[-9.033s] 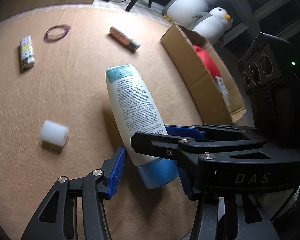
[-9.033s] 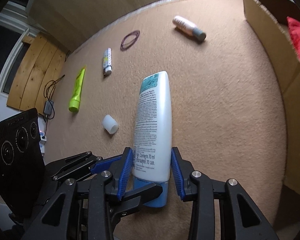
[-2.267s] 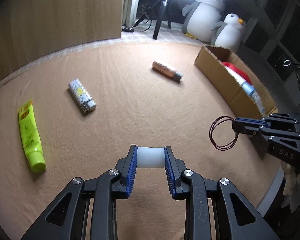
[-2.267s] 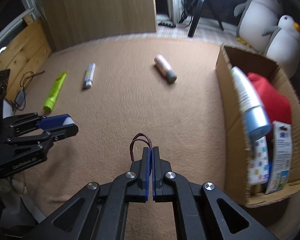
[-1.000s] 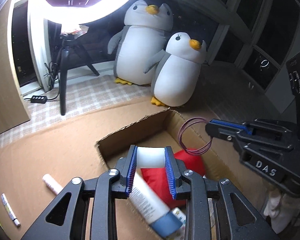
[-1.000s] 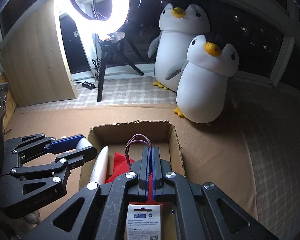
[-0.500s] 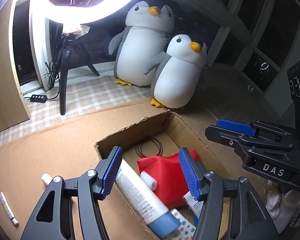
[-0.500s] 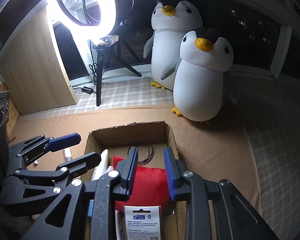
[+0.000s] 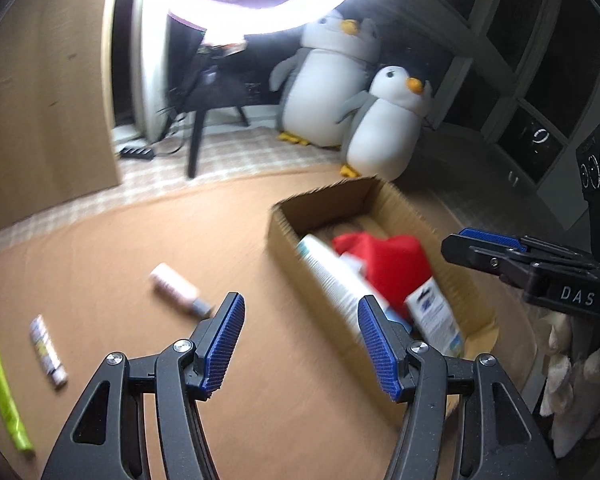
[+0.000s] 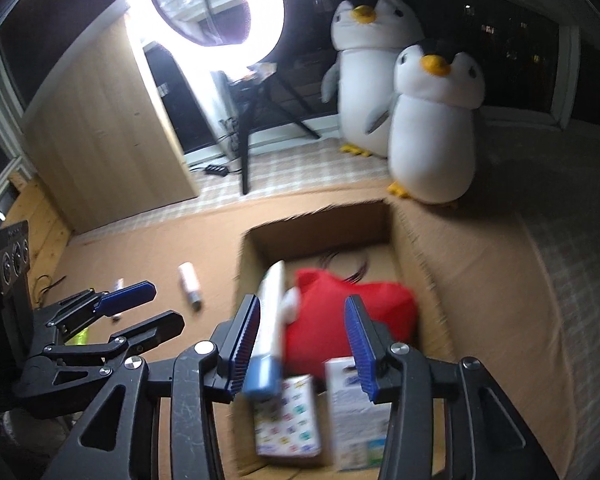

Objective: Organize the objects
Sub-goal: 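Withdraw both open tools from the box toward the remaining items, then close the right tool on the green lotion tube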

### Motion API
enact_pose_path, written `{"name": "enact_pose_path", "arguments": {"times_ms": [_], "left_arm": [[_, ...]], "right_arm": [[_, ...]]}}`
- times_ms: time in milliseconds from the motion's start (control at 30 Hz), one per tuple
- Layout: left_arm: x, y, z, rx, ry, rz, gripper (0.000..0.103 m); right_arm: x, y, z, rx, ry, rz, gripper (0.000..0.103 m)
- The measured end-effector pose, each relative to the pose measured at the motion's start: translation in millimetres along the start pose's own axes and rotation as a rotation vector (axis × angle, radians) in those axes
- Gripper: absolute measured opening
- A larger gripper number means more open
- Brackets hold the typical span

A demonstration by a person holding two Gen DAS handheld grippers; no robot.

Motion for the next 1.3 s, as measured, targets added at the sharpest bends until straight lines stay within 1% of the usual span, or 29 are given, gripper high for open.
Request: {"name": "enact_pose_path", "arguments": {"times_ms": [133, 200, 367, 433, 500, 700, 733, 800, 833, 867, 1033, 1167, 1300], "left_arm": [[30.2, 23.9, 24.2, 0.042, -0.006, -0.025, 0.063], [48.7, 39.5, 40.4, 0.064, -0.010, -0.048, 0.063], [87.4, 76.3, 74.7, 0.130, -0.023, -0.094, 0.063], [101.6, 91.2, 88.3, 0.161, -0.028, -0.104, 0.063], [114.9, 105.5, 101.1, 0.188, -0.034, -0.120, 0.063], [147.1, 153.7, 136.7, 0.272, -0.036, -0.166, 0.063], [150.3, 160.2, 139.6, 0.283, -0.037, -0.171, 0.063], [161.7, 177.4, 147.9, 0.312, -0.044, -0.177, 0.068], [165.4, 184.0, 150.2, 0.319, -0.047, -0.180, 0.075], [169.5, 190.9, 152.5, 0.325, -0.051, -0.182, 0.079], [184.8, 228.1, 161.1, 0.361, -0.058, -0.193, 0.080], [183.1, 252.3, 161.8, 0.391, -0.050, -0.175, 0.080], [176.0, 276.5, 162.9, 0.427, -0.049, -0.140, 0.080]], "right_arm": [[5.1, 24.4, 16.0, 0.000, 0.011, -0.041, 0.043], [7.6, 38.7, 23.6, -0.002, 0.017, -0.066, 0.047], [11.4, 75.6, 39.4, 0.009, 0.034, -0.117, 0.048], [13.3, 87.9, 44.4, 0.013, 0.038, -0.132, 0.049], [12.9, 103.9, 48.2, 0.016, 0.044, -0.151, 0.052], [4.2, 146.7, 54.7, 0.043, 0.074, -0.188, 0.058], [1.6, 153.8, 55.4, 0.047, 0.081, -0.196, 0.058], [-4.5, 172.8, 57.0, 0.064, 0.101, -0.220, 0.060], [-7.2, 180.6, 57.7, 0.073, 0.111, -0.231, 0.060], [-9.6, 187.8, 58.0, 0.081, 0.120, -0.241, 0.060], [-26.3, 237.5, 59.3, 0.125, 0.174, -0.295, 0.060], [-42.0, 275.4, 57.8, 0.142, 0.212, -0.330, 0.060], [-63.4, 316.6, 58.6, 0.171, 0.278, -0.362, 0.060]]}}
Point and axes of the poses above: each gripper's, at about its wrist camera, not at the fingertips, and x roughly against the way its jaws point, y to its left, z to its underside, the point moved 3 cm from there along -x, roughly the way its jaws point, and after that the axes turned 9 degrees about z, right-handed, at the moved point
